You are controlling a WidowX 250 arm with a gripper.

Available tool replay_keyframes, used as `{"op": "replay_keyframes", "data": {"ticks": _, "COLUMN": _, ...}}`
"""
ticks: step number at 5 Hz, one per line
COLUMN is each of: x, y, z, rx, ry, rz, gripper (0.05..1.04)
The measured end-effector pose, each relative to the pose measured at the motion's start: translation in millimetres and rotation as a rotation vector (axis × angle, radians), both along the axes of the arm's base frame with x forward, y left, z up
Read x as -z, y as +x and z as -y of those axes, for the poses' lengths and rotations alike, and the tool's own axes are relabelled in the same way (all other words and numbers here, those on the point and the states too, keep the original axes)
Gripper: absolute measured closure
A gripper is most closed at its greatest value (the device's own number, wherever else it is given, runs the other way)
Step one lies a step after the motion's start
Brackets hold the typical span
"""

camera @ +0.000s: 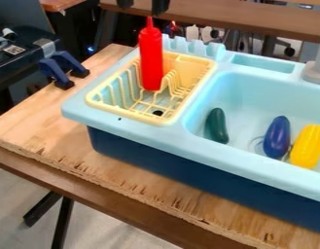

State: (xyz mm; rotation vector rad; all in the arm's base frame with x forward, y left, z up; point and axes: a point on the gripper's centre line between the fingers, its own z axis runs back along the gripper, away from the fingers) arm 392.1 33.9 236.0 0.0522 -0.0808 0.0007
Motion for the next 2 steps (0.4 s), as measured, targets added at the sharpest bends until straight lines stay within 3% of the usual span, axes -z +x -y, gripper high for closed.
{"op": "replay_keyframes", "data": {"ticks": 1, "x": 7.2, "y": -24.3, "z": 12.2, "rx": 0.01, "ry": 0.025, "rz": -0.081, "gripper": 0.081}}
{"op": "replay_keyframes", "data": {"ticks": 2, "x": 13.0, "y": -41.5, "z": 18.2, "rx": 0.036, "ry": -0.013, "rz": -0.087, "gripper": 0.081}}
